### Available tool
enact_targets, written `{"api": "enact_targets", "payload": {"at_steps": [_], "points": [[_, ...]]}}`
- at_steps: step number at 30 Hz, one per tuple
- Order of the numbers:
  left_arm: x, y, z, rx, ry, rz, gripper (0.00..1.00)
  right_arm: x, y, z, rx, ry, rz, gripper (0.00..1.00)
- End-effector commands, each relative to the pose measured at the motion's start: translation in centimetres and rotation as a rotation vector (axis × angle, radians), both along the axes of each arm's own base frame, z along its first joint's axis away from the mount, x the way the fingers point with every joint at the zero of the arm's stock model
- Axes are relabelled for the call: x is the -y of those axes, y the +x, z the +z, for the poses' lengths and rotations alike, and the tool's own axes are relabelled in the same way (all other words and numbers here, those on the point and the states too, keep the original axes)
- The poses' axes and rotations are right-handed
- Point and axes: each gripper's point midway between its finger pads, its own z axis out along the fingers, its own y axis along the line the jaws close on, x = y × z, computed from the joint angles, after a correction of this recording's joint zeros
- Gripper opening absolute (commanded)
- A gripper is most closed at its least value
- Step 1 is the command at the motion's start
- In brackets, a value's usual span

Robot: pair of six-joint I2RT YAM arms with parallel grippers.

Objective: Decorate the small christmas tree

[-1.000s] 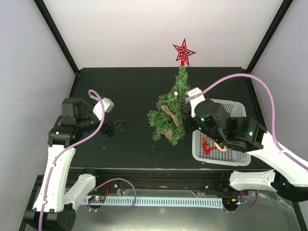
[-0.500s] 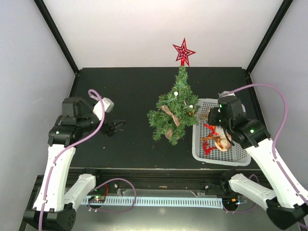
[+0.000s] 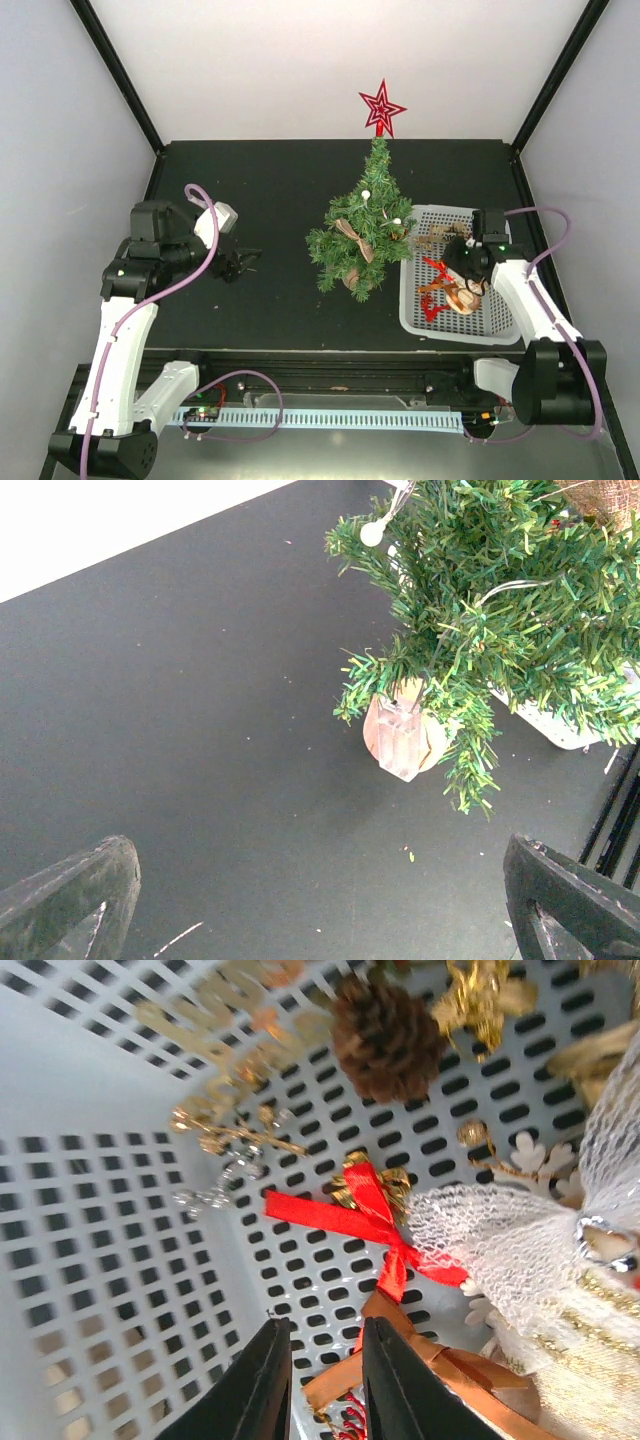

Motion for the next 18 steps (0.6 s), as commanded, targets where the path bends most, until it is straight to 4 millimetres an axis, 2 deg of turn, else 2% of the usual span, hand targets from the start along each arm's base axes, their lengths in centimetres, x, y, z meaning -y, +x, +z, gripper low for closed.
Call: {"api": "enact_targets", "payload": {"at_steps": [1, 4, 10, 18], "points": [[0.5, -0.1, 0.6, 0.031, -0.008, -0.032, 0.99, -0.2, 1.0, -1.9, 0.002, 0.094, -0.071, 0.21], [0.4, 0.0, 0.5, 0.032, -0.007, -0.033, 0.99, 0.4, 0.6, -4.0, -0.043, 0.114, -0.121, 0.21], [0.5, 0.2, 0.4, 0.025, -0.007, -0.035, 0.99, 1.4, 0.0, -5.8, -0.106, 0.087, -0.181, 0.21], [0.5, 0.2, 0.5, 0.024, -0.01, -0.034, 0.99, 4.6, -1.0, -5.3, -0.132, 0.003, -0.31, 0.22]]}}
